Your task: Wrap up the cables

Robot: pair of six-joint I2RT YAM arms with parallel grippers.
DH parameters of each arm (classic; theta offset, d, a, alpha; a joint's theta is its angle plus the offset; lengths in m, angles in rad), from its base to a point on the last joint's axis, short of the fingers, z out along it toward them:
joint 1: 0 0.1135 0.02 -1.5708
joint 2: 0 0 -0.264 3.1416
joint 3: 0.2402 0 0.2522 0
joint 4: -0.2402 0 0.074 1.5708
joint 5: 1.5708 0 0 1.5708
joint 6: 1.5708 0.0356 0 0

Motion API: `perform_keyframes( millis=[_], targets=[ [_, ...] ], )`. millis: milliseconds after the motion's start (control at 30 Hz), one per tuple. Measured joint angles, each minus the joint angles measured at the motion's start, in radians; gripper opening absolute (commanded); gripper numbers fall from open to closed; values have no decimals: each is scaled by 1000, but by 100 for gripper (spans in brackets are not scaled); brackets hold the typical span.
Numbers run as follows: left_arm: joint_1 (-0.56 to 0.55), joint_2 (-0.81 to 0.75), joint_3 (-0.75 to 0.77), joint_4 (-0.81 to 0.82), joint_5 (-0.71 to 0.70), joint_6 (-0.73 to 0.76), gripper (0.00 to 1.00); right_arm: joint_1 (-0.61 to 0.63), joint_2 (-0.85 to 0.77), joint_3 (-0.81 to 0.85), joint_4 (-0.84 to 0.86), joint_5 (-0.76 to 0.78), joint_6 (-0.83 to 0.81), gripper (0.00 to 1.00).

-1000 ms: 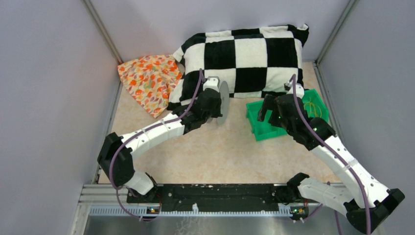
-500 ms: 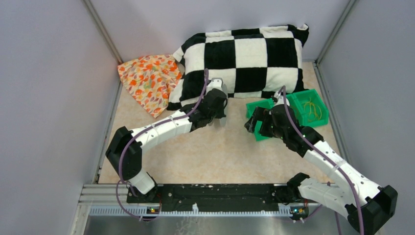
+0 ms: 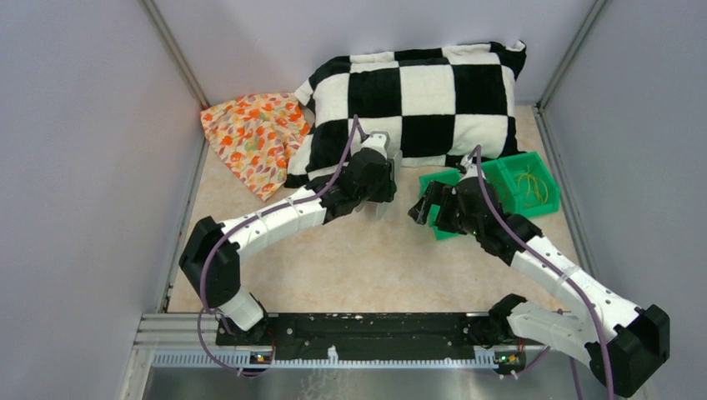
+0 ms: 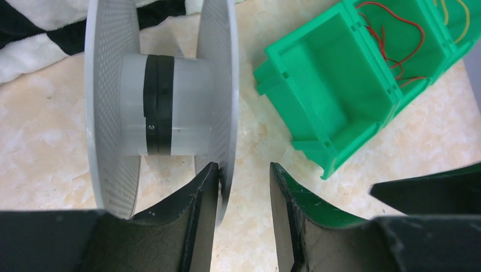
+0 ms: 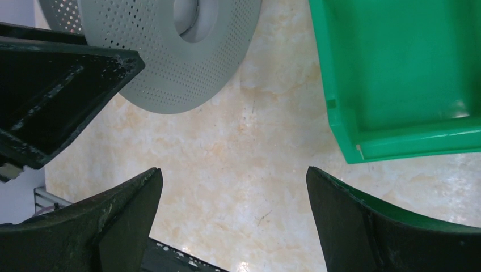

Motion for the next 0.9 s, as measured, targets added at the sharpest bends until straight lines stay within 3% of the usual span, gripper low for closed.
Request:
perform_keyframes(
  millis=[267,400,633,800,900],
  targets=[
    [-1,-126,50,-50,2,20,46,61,94,-10,52,-26,55,96],
    [0,-207,61,-85,-75,47,69,63,103,-10,61,-26,65,96],
    [1,-272,30,-132,-207,98,88,63,103,-10,64,-26,70,96],
    [1,-199,-36,-128,-218,124,86,63,104,-10,63,-25,72,96],
    [1,-166,-75,-127,-227,136,75,63,104,-10,61,-22,73,96]
  ],
)
